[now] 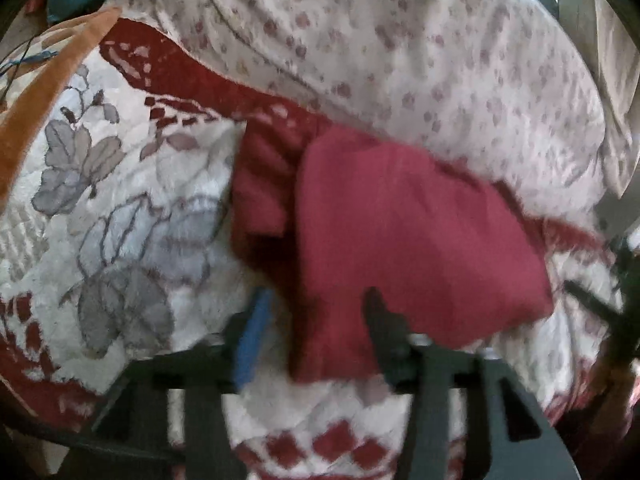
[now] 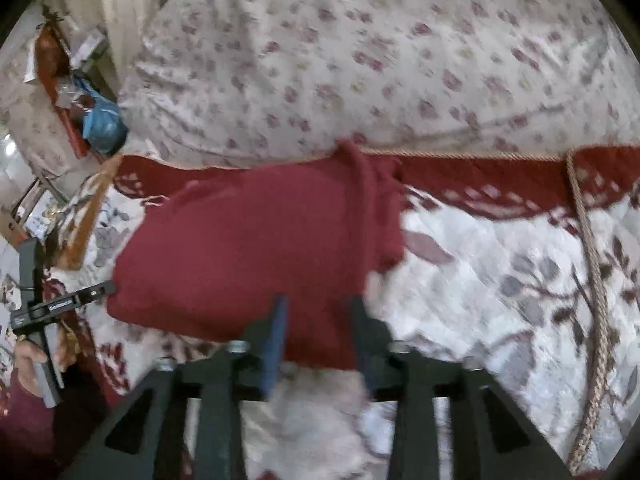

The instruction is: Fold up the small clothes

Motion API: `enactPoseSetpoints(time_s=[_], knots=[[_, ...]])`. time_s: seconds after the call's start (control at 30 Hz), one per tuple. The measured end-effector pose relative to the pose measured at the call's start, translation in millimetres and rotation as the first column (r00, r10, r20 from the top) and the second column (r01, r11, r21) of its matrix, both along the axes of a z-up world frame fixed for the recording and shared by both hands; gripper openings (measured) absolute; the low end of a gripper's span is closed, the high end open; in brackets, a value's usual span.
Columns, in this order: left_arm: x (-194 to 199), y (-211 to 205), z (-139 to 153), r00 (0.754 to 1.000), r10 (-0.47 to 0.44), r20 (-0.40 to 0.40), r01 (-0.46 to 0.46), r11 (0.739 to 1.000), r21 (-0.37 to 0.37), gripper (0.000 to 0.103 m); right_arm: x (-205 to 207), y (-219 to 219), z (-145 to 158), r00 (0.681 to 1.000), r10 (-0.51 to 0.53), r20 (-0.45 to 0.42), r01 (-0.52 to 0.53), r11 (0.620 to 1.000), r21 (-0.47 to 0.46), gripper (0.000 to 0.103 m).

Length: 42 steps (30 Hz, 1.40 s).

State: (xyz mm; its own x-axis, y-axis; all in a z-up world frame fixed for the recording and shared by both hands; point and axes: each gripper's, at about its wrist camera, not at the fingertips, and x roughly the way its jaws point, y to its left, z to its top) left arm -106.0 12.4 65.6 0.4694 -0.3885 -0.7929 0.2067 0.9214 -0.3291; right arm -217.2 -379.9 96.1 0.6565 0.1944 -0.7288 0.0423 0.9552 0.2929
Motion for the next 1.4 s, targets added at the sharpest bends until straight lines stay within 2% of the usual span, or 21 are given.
enactPoseSetpoints(time_s=[0.03,0.13,0.27,0.33,0.6,0.67,0.73,0.8,0.9,1.03,1.1,1.17,1.33,1.4], knots=[[2.5,1.0,2.0,1.000,0.016,0.012,-0.016,1.000,-0.015,0.062,6.6,9.2,1.9,1.000,0.024,0.005,-0.024,1.000,0.006,0.047],[10.1,0.8,-0.6,0.999,0.050,0.021,-0.050,0.999,0.002,0.063,35.4,49.0,2.0,0.994,0.107,-0.001,-0.107,0.994,-0.006,0.047],[18.4,2.3,-20.2,0.996,0.089,0.004,-0.089,0.994,0.061,0.063,82.5,110.8,-2.9,0.979,0.202,0.011,-0.201,0.977,-0.071,0.047],[22.3,5.6,-30.4,0.994,0.109,-0.006,-0.108,0.992,0.066,0.063,106.7,134.9,-7.1,0.972,0.234,0.006,-0.232,0.969,-0.088,0.047],[28.5,5.6,-48.7,0.995,0.101,-0.014,-0.100,0.994,0.053,0.072,191.8,208.4,-28.4,0.945,0.324,-0.038,-0.326,0.931,-0.166,0.046],[30.3,5.0,-49.9,0.995,0.098,-0.013,-0.097,0.994,0.055,0.072,214.5,222.5,-46.3,0.937,0.327,-0.122,-0.345,0.918,-0.194,0.046],[33.0,6.7,-50.3,0.995,0.100,-0.018,-0.099,0.994,0.042,0.073,230.8,232.7,-60.4,0.931,0.329,-0.159,-0.359,0.904,-0.231,0.046],[35.7,8.3,-50.8,0.995,0.097,-0.024,-0.096,0.995,0.030,0.074,240.2,237.0,-58.1,0.932,0.334,-0.143,-0.361,0.896,-0.260,0.046],[37.0,9.0,-51.3,0.996,0.086,-0.031,-0.086,0.996,0.023,0.074,250.1,234.7,-50.8,0.938,0.310,-0.156,-0.341,0.906,-0.252,0.046],[37.2,8.4,-51.5,0.996,0.078,-0.031,-0.077,0.997,0.025,0.074,244.3,233.0,-27.4,0.945,0.307,-0.114,-0.323,0.932,-0.166,0.047],[37.2,8.3,-51.4,0.997,0.076,-0.033,-0.075,0.997,0.025,0.074,241.5,242.9,-20.1,0.933,0.343,-0.112,-0.355,0.927,-0.122,0.053],[36.7,8.3,-51.3,0.997,0.074,-0.034,-0.073,0.997,0.023,0.075,241.6,258.6,-20.3,0.918,0.377,-0.124,-0.391,0.912,-0.121,0.061],[37.0,8.5,-48.2,0.997,0.072,-0.039,-0.072,0.997,0.017,0.075,250.4,293.0,-37.6,0.889,0.419,-0.182,-0.443,0.888,-0.123,0.066],[36.8,13.9,-46.2,0.996,0.078,-0.048,-0.079,0.997,-0.020,0.075,255.7,301.0,-47.1,0.881,0.427,-0.202,-0.452,0.887,-0.097,0.089]])
